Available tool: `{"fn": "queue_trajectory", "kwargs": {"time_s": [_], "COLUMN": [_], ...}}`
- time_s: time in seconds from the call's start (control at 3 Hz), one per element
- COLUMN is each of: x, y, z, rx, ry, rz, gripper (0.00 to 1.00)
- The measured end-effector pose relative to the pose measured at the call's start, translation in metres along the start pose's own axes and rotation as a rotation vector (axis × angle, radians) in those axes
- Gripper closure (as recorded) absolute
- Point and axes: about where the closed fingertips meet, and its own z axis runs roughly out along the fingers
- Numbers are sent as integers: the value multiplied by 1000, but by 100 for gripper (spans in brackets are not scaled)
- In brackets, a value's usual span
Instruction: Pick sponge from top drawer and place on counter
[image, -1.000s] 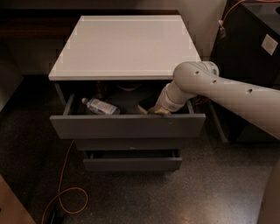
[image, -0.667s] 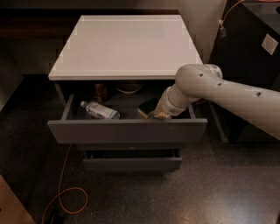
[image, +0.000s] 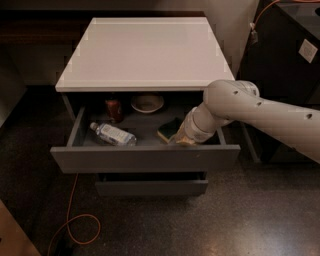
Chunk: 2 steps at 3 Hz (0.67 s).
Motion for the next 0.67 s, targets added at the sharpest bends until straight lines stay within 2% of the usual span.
{"fn": "queue_trajectory", "kwargs": {"time_s": [0.67], "x": [1], "y": [39], "z": [-8], "rx": [-56], "ry": [0], "rz": [32], "gripper": [100]}}
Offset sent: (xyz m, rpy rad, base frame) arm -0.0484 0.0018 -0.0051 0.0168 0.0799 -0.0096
